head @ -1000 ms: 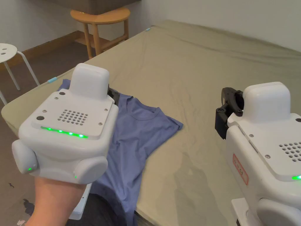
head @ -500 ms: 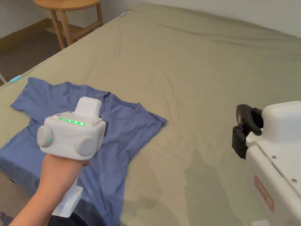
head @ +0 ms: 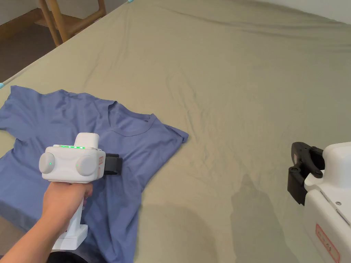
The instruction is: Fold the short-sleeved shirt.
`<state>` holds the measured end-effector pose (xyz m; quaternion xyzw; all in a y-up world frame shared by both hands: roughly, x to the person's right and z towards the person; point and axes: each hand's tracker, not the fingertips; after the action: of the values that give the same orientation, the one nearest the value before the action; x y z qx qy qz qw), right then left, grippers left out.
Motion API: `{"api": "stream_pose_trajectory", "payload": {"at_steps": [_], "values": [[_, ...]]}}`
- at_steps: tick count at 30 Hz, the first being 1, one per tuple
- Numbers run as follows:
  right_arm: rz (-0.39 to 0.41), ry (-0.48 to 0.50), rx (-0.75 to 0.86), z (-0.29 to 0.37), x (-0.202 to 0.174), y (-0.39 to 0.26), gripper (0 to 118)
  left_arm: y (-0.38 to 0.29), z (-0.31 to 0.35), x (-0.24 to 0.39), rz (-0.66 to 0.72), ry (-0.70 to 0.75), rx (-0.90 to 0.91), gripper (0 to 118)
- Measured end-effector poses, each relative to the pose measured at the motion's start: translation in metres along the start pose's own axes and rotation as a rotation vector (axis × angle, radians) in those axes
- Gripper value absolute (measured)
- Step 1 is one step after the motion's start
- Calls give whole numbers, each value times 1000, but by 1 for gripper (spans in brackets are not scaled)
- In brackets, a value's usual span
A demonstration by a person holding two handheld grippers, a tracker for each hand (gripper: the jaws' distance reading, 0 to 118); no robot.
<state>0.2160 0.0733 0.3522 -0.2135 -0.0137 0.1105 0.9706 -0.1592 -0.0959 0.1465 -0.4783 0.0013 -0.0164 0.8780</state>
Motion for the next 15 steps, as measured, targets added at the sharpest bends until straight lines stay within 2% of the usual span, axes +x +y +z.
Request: {"api": "stream_pose_trajectory", "payload": {"at_steps": [2, 3, 6, 7, 10, 12, 15], "values": [[0, 3, 0, 0, 0, 0, 2, 0, 1, -2, -17, -2, -11, 108], [0, 3, 1, 0, 0, 0, 2, 0, 3, -1, -23, -10, -3, 97], [-5, 3, 4, 0, 0, 1, 2, 6, 20, 16, -133, 2, 67, 13], [-6, 3, 5, 1, 0, 2, 2, 6, 21, 18, -143, 0, 69, 0], [-3, 3, 12, 8, 0, 5, 2, 2, 8, 21, -112, 17, 53, 0], [2, 0, 25, 18, 2, 7, 2, -1, 16, 16, -29, -27, 105, 0], [6, -15, 50, 31, 8, 9, 2, -7, 42, 4, 23, -87, 209, 0]]}}
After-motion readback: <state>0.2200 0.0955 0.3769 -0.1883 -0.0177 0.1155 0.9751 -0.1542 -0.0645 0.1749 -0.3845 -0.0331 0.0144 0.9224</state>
